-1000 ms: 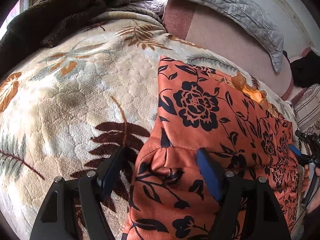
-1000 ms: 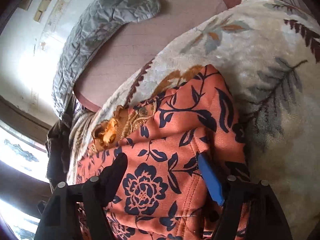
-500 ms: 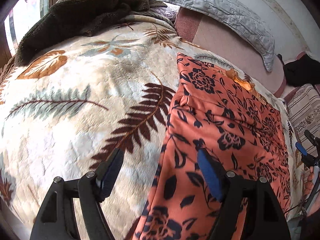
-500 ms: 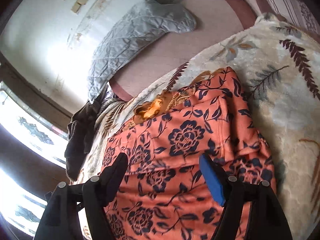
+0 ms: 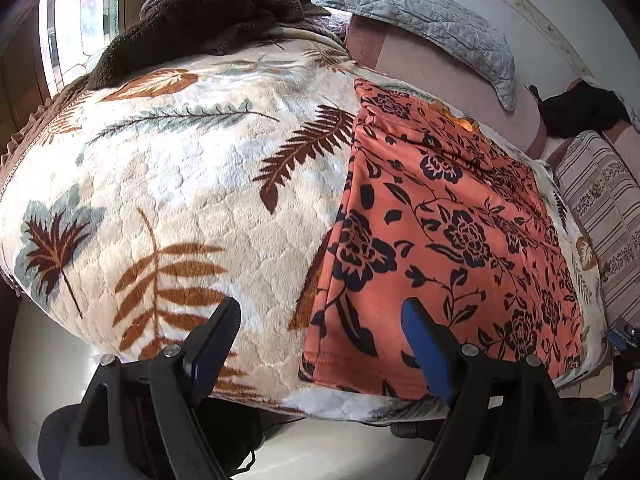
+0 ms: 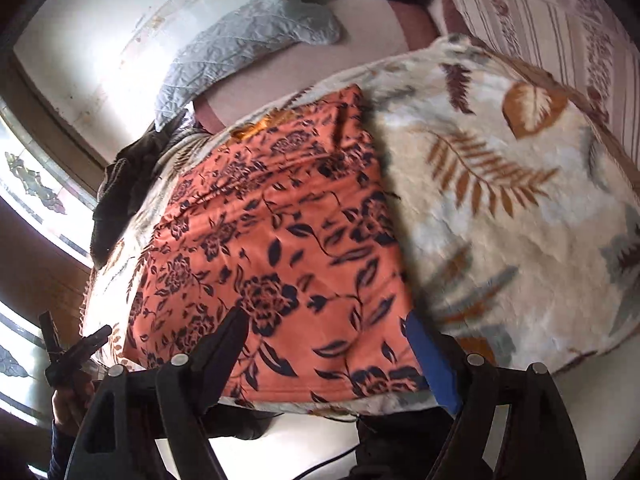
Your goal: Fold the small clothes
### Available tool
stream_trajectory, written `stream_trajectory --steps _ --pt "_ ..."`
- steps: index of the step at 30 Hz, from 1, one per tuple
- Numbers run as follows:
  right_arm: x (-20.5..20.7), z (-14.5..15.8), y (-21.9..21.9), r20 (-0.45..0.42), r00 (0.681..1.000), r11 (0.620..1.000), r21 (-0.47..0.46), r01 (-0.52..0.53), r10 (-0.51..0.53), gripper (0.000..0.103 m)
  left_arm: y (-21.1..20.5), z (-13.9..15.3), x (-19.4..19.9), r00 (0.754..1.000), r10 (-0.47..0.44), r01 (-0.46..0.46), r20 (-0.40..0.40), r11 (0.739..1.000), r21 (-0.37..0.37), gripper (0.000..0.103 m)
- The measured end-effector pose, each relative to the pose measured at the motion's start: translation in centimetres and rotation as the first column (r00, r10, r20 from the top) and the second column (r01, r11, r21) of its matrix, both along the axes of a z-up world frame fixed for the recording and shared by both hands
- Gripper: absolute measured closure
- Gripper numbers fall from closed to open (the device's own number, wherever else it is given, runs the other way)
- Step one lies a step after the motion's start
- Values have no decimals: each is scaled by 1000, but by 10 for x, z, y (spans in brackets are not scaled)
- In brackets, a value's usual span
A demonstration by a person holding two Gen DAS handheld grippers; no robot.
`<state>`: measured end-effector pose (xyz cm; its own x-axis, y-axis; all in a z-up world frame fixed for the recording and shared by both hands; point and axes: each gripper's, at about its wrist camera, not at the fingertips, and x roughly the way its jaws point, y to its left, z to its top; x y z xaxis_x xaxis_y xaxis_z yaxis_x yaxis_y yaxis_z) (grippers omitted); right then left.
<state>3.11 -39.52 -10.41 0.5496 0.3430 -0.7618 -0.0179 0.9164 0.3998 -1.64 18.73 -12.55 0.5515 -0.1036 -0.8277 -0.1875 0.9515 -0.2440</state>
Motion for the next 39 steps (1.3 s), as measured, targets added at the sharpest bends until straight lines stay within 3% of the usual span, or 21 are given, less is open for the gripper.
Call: stream_trajectory --steps 4,11,14,18,21,25,29,31,33,35,38,39 --pt "-1 -40 -22 -101 994 994 93 55 -45 19 1 -14 -1 999 17 -17 -41 1000 -10 20" --pt "13 -70 -36 -185 981 982 169 86 -54 21 2 -29 1 996 27 -28 -89 1000 -9 20" --pt "18 -75 -36 -214 976 983 160 86 -50 24 -1 -36 4 994 30 -27 -110 999 21 20" --pt "21 -83 -33 -255 967 984 164 69 -25 49 -4 -38 6 993 37 -30 -115 998 57 20" --pt "22 -85 -30 -265 964 988 143 62 -22 51 -7 -37 6 993 34 -25 -110 997 79 20" --pt "25 -86 -28 -275 961 986 155 57 -13 42 -12 -36 7 994 20 -9 -105 995 103 20" --pt "27 -84 -20 -275 961 991 128 31 6 39 -17 -35 5 995 2 9 -96 993 121 20" --pt "28 -83 -16 -278 961 994 104 20 10 43 -21 -36 6 995 -13 26 -99 991 130 20" --pt "29 -83 -10 -287 958 997 75 14 8 60 -24 -37 6 995 -23 38 -101 989 145 21" --pt "29 -83 -10 -294 956 998 63 21 -1 68 -26 -36 6 994 -38 52 -99 988 144 29" --pt "27 -80 -9 -284 959 997 72 17 4 68 -29 -34 7 993 -59 73 -105 989 127 55" --pt "26 -79 -9 -281 960 997 71 20 1 67 -29 -33 7 992 -68 80 -103 989 122 57"
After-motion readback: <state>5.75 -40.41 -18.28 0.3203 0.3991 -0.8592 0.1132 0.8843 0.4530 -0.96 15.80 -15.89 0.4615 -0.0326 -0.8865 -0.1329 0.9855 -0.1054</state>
